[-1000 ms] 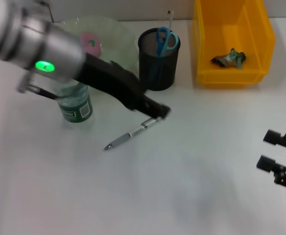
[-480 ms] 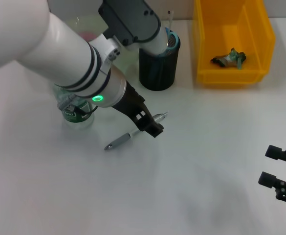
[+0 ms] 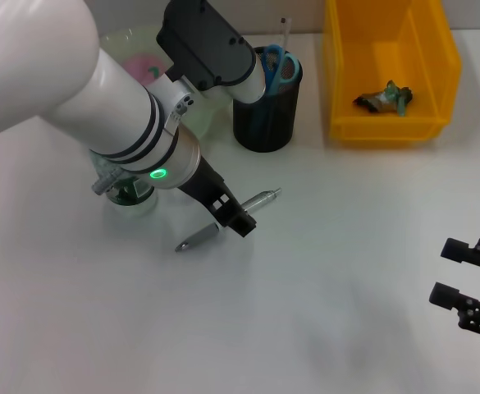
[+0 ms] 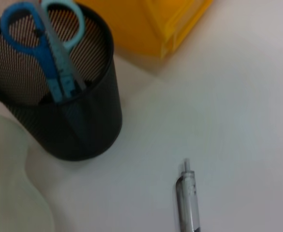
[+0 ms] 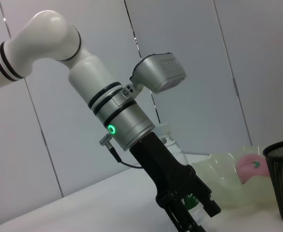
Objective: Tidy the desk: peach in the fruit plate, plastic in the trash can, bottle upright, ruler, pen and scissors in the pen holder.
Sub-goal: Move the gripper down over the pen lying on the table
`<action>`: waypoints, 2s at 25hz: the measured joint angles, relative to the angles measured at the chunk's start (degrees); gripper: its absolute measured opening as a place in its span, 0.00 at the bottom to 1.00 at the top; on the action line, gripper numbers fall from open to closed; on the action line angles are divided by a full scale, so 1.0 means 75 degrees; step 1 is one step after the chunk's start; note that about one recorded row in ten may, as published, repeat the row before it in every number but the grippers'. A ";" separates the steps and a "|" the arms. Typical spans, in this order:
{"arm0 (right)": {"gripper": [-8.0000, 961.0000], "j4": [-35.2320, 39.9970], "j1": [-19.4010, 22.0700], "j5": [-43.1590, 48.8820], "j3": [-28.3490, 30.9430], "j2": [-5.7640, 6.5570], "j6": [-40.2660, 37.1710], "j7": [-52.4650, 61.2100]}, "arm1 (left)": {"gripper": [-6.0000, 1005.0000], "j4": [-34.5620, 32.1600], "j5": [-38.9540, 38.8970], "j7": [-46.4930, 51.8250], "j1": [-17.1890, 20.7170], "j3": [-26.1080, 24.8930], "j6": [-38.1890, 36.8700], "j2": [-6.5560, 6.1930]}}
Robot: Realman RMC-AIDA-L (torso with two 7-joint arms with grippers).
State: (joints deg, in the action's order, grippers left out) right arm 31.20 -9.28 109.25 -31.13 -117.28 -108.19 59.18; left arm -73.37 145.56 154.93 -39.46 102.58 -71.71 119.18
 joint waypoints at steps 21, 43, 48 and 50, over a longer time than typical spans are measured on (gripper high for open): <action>0.70 -0.0178 -0.0147 0.0000 -0.0050 0.0013 0.0196 0.0033 | 0.62 0.1039 0.0022 0.0050 -0.0236 0.0045 0.0303 0.0000; 0.70 -0.0275 -0.0240 0.0012 -0.0055 0.0029 0.0443 0.0065 | 0.53 0.1218 -0.0026 0.0083 -0.0456 -0.0007 0.0011 0.0000; 0.70 -0.0293 -0.0246 0.0012 -0.0056 0.0029 0.0555 0.0065 | 0.52 0.1425 -0.0028 0.0049 -0.0603 -0.0015 -0.0077 0.0000; 0.70 -0.0296 -0.0249 0.0012 -0.0056 0.0029 0.0589 0.0065 | 0.52 0.1472 -0.0032 0.0042 -0.0630 -0.0018 -0.0093 0.0000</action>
State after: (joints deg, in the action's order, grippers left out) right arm 28.98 -11.15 109.34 -31.55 -117.06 -103.77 59.67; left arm -62.33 145.32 155.24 -44.18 102.44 -72.41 119.18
